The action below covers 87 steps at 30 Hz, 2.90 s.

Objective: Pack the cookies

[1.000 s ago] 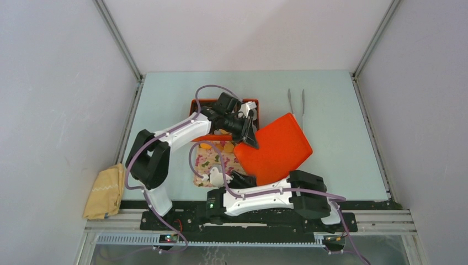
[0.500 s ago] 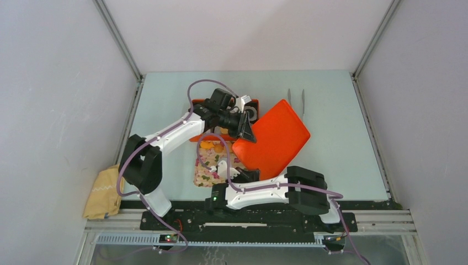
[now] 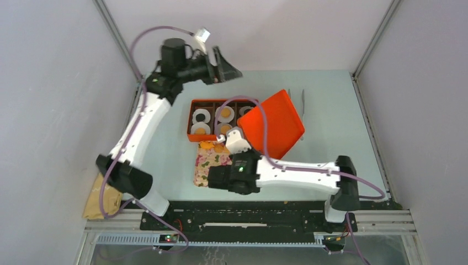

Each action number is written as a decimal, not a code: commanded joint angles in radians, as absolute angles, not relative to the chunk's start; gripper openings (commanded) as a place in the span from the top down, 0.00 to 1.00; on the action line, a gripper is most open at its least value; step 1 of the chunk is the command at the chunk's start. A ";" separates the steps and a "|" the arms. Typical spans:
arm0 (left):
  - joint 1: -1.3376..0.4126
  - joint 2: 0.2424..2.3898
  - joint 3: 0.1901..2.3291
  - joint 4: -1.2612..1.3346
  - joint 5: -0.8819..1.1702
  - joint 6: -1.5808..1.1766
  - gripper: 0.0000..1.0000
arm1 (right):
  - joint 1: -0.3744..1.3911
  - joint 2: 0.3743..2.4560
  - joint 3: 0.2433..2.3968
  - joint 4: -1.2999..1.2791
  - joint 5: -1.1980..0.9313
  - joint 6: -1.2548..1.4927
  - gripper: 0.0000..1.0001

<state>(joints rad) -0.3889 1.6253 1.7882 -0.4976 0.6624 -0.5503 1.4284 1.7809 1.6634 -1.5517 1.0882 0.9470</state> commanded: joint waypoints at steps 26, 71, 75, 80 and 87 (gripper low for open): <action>-0.340 0.965 1.161 -0.415 -0.144 -0.510 1.00 | 0.276 1.306 1.122 0.499 -1.095 1.192 1.00; -0.334 1.215 1.023 -0.285 -0.225 -0.487 1.00 | 0.288 2.105 1.287 1.378 -1.019 1.696 1.00; -0.334 1.214 1.018 -0.284 -0.225 -0.484 1.00 | 0.308 2.197 1.348 1.374 -1.014 1.712 1.00; -0.334 1.211 1.012 -0.290 -0.233 -0.477 1.00 | 0.331 2.316 1.430 1.349 -1.011 1.719 1.00; -0.333 1.215 1.008 -0.293 -0.241 -0.473 1.00 | 0.334 2.399 1.445 1.356 -1.013 1.739 1.00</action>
